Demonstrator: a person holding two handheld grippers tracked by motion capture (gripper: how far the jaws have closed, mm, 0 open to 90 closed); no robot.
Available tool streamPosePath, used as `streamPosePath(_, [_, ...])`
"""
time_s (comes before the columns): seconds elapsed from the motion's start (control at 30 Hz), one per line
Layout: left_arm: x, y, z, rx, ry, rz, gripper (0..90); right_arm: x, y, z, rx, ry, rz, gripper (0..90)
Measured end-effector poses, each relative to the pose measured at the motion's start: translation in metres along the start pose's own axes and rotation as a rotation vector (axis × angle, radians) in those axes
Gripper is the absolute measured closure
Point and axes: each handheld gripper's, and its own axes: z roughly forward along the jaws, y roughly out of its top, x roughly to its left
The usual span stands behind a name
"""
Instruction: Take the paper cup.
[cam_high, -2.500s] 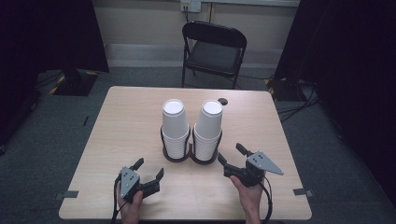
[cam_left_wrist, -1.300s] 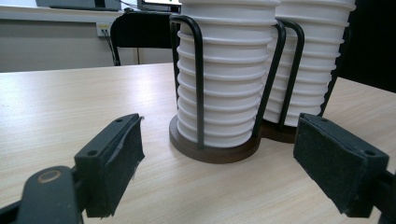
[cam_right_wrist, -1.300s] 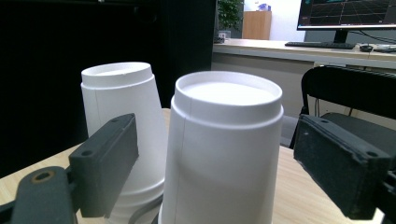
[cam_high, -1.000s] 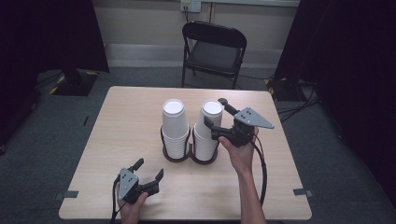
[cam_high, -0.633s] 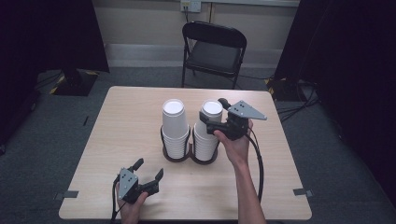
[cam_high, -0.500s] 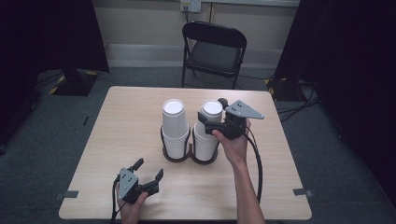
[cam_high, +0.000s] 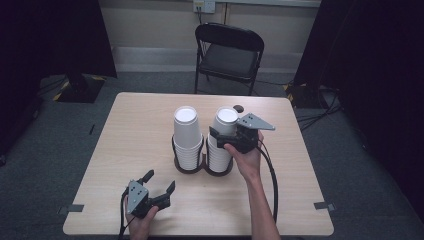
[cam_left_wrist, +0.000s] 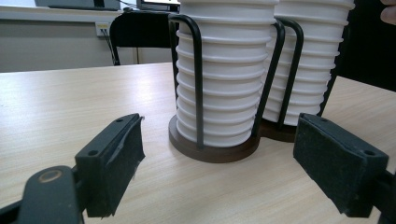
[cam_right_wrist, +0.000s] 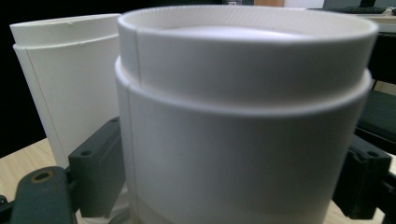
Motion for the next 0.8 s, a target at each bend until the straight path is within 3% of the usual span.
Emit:
streamPosePath(0.27, [0.0,0.0,0.0,0.001,0.0,0.001,15.8,0.0,-0.011,0.001,0.01,-0.008,0.008,12.9])
streamPosePath(0.63, [0.0,0.0,0.0,-0.001,0.006,-0.003,15.8,0.0,-0.014,0.002,0.019,-0.016,0.007,13.3])
streamPosePath(0.8, [0.0,0.0,0.0,-0.001,0.014,-0.007,16.0,-0.002,-0.014,0.002,0.023,-0.016,0.029,13.9])
